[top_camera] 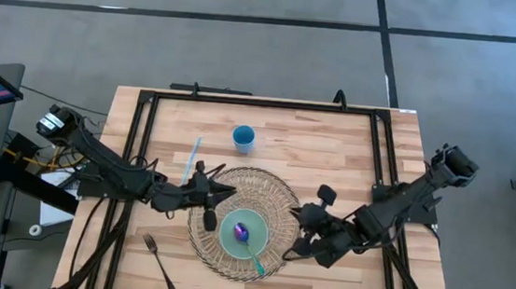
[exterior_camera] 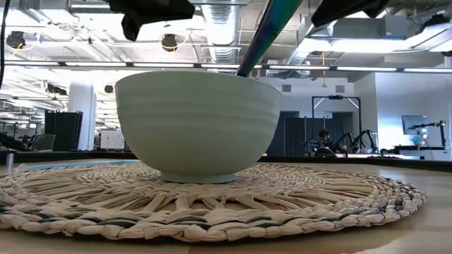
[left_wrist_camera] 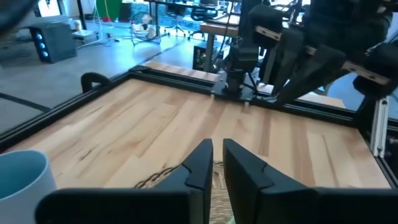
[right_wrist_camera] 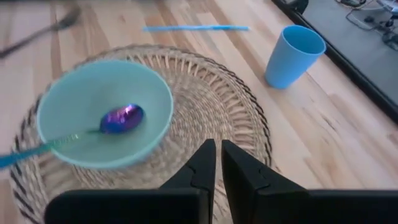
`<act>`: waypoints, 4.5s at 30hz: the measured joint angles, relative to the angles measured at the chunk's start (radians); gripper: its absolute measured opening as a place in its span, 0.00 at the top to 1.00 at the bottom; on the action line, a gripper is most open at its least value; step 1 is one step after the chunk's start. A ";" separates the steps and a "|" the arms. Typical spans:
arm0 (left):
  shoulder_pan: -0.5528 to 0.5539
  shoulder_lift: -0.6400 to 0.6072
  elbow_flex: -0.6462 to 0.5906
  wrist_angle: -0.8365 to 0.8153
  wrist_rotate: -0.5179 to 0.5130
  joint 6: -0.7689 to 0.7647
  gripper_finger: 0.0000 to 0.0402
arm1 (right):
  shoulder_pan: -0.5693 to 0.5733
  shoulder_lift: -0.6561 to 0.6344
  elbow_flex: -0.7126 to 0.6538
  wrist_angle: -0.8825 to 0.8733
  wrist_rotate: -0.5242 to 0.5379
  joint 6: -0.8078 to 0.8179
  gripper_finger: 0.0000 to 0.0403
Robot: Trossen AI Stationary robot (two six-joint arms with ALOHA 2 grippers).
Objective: Pick & Place Utensil
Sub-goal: Put the black fork into the green bowl on the brown placemat
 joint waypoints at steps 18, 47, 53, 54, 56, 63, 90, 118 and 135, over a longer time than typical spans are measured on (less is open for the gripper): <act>-0.173 0.000 0.149 -0.232 -0.234 -0.052 0.94 | -0.002 0.000 0.000 0.070 -0.099 -0.011 0.97; -0.329 0.224 0.159 -0.973 0.733 -1.360 0.83 | 0.017 0.000 0.001 0.127 -0.102 -0.003 0.97; -0.301 0.231 0.159 -0.968 0.909 -1.501 0.78 | 0.017 0.000 0.001 0.127 -0.126 -0.003 0.97; -0.298 0.231 0.159 -0.968 0.937 -1.530 0.78 | 0.017 0.000 0.001 0.127 -0.131 -0.003 0.97; -0.294 0.231 0.159 -0.964 0.979 -1.600 0.78 | 0.017 0.001 0.001 0.127 -0.136 -0.005 0.97; -0.306 0.231 0.159 -0.941 0.973 -1.794 0.78 | 0.016 0.001 0.001 0.119 -0.240 -0.014 0.97; -0.492 0.298 0.159 -0.907 0.804 -2.119 0.78 | -0.051 0.001 0.001 0.120 -0.259 -0.101 0.97; -0.491 0.312 0.155 -0.890 0.794 -2.117 0.78 | -0.051 0.001 0.001 0.121 -0.259 -0.101 0.97; -0.491 0.306 0.095 -0.871 0.802 -2.114 0.78 | -0.050 0.001 0.001 0.120 -0.259 -0.066 0.97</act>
